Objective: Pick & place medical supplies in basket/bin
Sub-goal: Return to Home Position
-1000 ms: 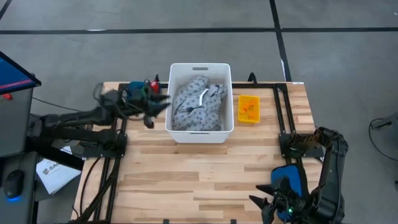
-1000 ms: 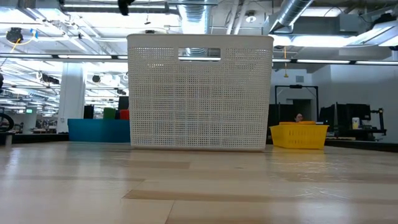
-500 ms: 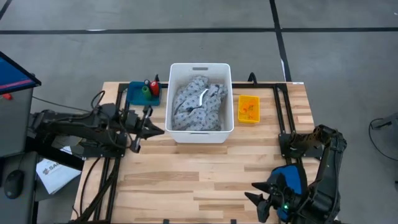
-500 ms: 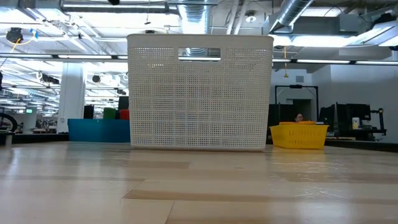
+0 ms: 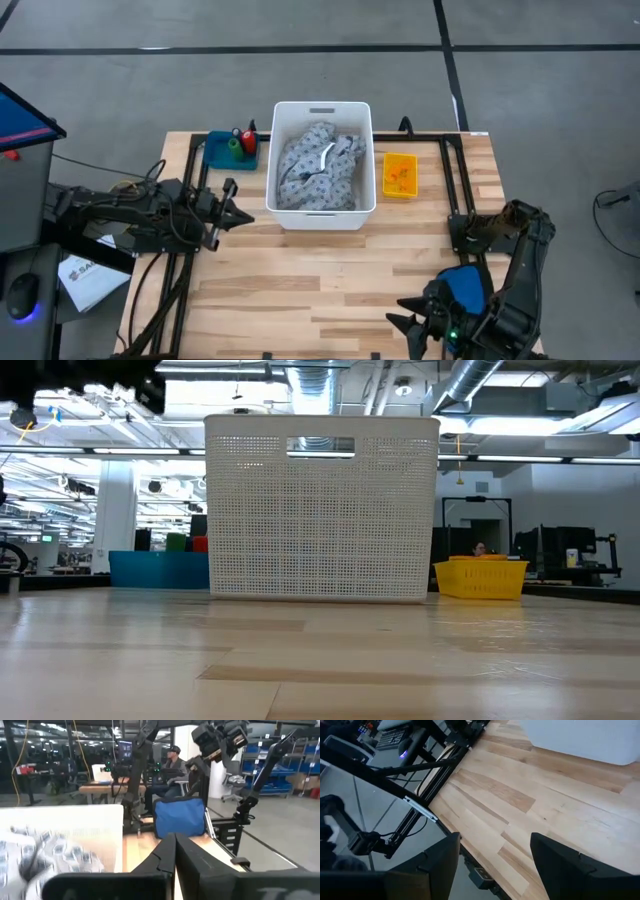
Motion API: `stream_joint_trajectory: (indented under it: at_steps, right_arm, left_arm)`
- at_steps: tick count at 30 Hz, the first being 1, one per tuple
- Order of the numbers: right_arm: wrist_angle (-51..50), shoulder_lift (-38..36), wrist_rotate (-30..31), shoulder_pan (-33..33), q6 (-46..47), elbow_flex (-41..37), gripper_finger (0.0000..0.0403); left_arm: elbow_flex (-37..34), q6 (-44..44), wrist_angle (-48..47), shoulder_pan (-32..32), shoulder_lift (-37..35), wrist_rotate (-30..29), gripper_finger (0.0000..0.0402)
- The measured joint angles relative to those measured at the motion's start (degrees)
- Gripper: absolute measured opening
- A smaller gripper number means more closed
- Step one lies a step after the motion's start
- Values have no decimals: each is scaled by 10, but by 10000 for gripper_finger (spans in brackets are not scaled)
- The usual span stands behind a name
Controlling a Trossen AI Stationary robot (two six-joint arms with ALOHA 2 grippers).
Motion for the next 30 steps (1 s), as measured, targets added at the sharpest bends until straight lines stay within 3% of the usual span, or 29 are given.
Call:
stream_joint_trajectory:
  at_steps: [8,15,30]
  right_arm:
    - [49,0,-4,-21,-47,0,240]
    - [61,0,-5,-25,-55,0,240]
    - [77,0,-5,-25,-55,0,240]
  left_arm:
    - [-117,-36,52,0,-124,-8,0]
    - [-174,-47,51,0,-203,-15,0]
    - [-185,-28,-92,0,-261,-28,0]
